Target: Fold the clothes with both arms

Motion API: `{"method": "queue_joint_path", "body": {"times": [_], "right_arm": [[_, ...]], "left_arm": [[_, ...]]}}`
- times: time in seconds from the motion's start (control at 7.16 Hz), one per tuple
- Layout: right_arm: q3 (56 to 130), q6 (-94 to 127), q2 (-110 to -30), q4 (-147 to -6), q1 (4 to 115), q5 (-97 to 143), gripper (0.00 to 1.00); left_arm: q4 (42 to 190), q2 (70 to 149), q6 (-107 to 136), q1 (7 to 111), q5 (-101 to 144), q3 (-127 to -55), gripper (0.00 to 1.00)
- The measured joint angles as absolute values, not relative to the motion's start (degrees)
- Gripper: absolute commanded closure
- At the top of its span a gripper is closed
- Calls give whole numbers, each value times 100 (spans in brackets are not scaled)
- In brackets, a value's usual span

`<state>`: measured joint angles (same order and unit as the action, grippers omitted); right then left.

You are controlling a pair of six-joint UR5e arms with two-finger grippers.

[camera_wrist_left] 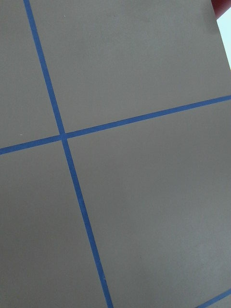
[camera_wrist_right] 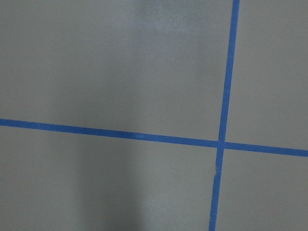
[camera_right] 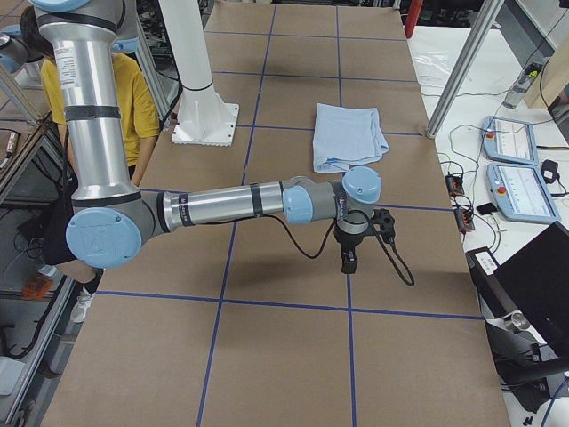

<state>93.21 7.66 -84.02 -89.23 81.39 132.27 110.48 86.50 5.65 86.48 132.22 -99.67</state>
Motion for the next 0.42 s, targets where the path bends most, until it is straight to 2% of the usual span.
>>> {"method": "queue_joint_path", "body": {"times": [0.42], "right_arm": [[9362,775,-8418,-8926,8141,13307,0]], "left_arm": [[11040,8626,571,8656,13219,-10003,0]]}}
